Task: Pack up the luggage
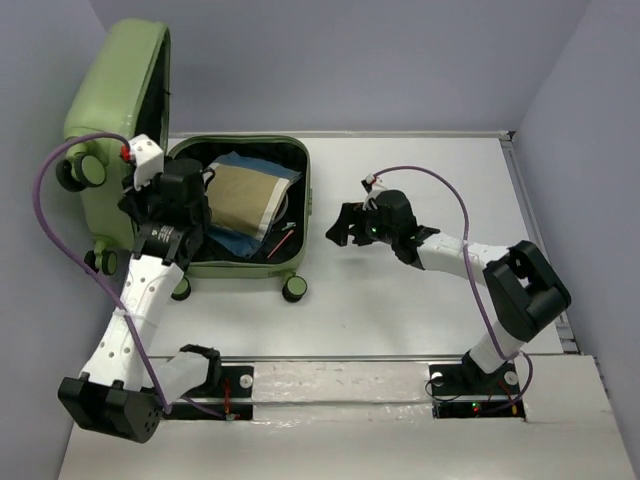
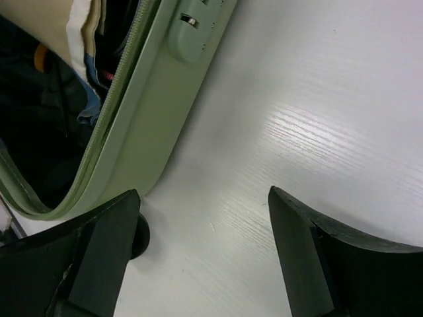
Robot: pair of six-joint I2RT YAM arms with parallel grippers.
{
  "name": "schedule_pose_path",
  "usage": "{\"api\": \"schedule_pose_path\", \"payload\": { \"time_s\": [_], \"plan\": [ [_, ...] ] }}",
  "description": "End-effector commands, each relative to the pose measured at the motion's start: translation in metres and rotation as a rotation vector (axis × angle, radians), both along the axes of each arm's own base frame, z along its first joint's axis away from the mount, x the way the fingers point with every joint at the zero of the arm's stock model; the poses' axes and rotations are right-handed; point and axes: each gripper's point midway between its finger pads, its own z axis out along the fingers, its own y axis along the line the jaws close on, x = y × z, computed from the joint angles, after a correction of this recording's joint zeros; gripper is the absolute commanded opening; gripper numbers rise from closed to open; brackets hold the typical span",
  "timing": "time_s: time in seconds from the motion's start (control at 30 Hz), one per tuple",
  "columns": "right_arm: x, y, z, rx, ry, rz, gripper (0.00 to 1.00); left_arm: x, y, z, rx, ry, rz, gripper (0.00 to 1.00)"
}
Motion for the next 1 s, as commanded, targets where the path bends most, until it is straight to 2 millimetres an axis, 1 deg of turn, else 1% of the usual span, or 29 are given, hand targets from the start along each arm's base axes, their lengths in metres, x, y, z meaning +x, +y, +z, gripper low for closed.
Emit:
{"api": "schedule_pose_path", "payload": {
  "time_s": [0.0, 0.03, 0.07, 0.1, 0.13, 0.17, 0.2, 0.27, 0.3, 0.33, 0.37, 0.4, 0.43, 0.47, 0.5, 0.53, 0.57, 0.6, 0.63, 0.67, 0.7, 0.73, 0.77, 0.8, 0.87, 0.9, 0.93, 0.97],
  "plan": [
    [0.015, 0.022, 0.025, 0.143, 0.058, -0.041, 0.84, 0.009, -0.048, 0.003, 0.028, -0.002, -0.189, 0.06],
    [0.015, 0.028, 0.029, 0.172, 0.073, -0.031, 0.84, 0.009, -0.056, 0.002, 0.039, 0.007, -0.215, 0.06],
    [0.016, 0.033, 0.033, 0.202, 0.086, -0.021, 0.84, 0.01, -0.077, 0.0, 0.055, 0.018, -0.28, 0.06],
    [0.016, 0.04, 0.041, 0.245, 0.113, -0.013, 0.84, 0.006, -0.083, -0.005, 0.09, 0.047, -0.272, 0.06],
    [0.019, 0.044, 0.04, 0.26, 0.132, -0.015, 0.84, 0.002, -0.096, -0.007, 0.123, 0.06, -0.291, 0.06],
    [0.02, 0.047, 0.041, 0.267, 0.14, -0.008, 0.84, 0.001, -0.104, -0.012, 0.146, 0.085, -0.311, 0.06],
    [0.022, 0.051, 0.047, 0.28, 0.137, 0.005, 0.84, 0.0, -0.11, -0.021, 0.169, 0.119, -0.338, 0.06],
    [0.023, 0.051, 0.043, 0.272, 0.149, 0.0, 0.84, 0.0, -0.125, -0.031, 0.183, 0.152, -0.412, 0.06],
    [0.025, 0.049, 0.041, 0.266, 0.149, -0.017, 0.84, 0.001, -0.138, -0.038, 0.183, 0.17, -0.481, 0.09],
    [0.026, 0.047, 0.035, 0.243, 0.166, -0.036, 0.84, 0.002, -0.146, -0.043, 0.181, 0.191, -0.531, 0.15],
    [0.029, 0.042, 0.029, 0.216, 0.171, -0.068, 0.84, -0.001, -0.159, -0.046, 0.187, 0.194, -0.585, 0.26],
    [0.029, 0.04, 0.027, 0.206, 0.17, -0.079, 0.84, -0.002, -0.164, -0.045, 0.2, 0.198, -0.602, 0.36],
    [0.03, 0.038, 0.026, 0.197, 0.172, -0.087, 0.84, -0.004, -0.168, -0.044, 0.203, 0.2, -0.62, 0.65],
    [0.031, 0.036, 0.024, 0.184, 0.172, -0.099, 0.84, -0.005, -0.174, -0.043, 0.2, 0.201, -0.645, 0.82],
    [0.034, 0.031, 0.021, 0.154, 0.179, -0.132, 0.83, -0.006, -0.189, -0.041, 0.171, 0.205, -0.732, 0.99],
    [0.035, 0.028, 0.019, 0.136, 0.185, -0.152, 0.81, -0.006, -0.201, -0.039, 0.146, 0.212, -0.802, 0.99],
    [0.037, 0.023, 0.018, 0.11, 0.176, -0.169, 0.8, -0.006, -0.228, -0.047, 0.088, 0.249, -0.964, 0.99],
    [0.042, 0.017, 0.02, 0.092, 0.159, -0.209, 0.79, -0.008, -0.243, -0.037, 0.05, 0.239, -1.049, 0.99],
    [0.042, 0.013, 0.017, 0.072, 0.162, -0.224, 0.76, -0.016, -0.26, -0.037, 0.03, 0.258, -1.143, 0.99],
    [0.044, 0.01, 0.02, 0.06, 0.147, -0.234, 0.75, -0.022, -0.283, -0.029, -0.024, 0.256, -1.26, 0.99],
    [0.045, 0.005, 0.021, 0.042, 0.139, -0.256, 0.72, -0.027, -0.294, -0.026, -0.042, 0.267, -1.329, 0.99],
    [0.046, 0.003, 0.022, 0.031, 0.13, -0.257, 0.71, -0.038, -0.316, -0.025, -0.096, 0.283, -1.456, 0.99],
    [0.046, 0.001, 0.021, 0.02, 0.127, -0.263, 0.7, -0.043, -0.327, -0.02, -0.127, 0.281, -1.52, 0.99],
    [0.048, -0.002, 0.021, 0.011, 0.123, -0.279, 0.68, -0.047, -0.34, -0.005, -0.161, 0.255, -1.583, 0.99],
    [0.047, -0.007, 0.021, -0.002, 0.114, -0.292, 0.65, -0.061, -0.365, 0.014, -0.229, 0.225, -1.726, 0.99],
    [0.047, -0.014, 0.019, -0.019, 0.103, -0.322, 0.61, -0.058, -0.372, 0.04, -0.247, 0.139, -1.75, 0.99],
    [0.047, -0.017, 0.014, -0.031, 0.104, -0.33, 0.59, -0.056, -0.374, 0.052, -0.253, 0.091, -1.748, 0.99],
    [0.049, -0.025, 0.017, -0.031, 0.095, -0.349, 0.55, -0.041, -0.365, 0.062, -0.25, 0.04, -1.662, 0.99]
  ]
}}
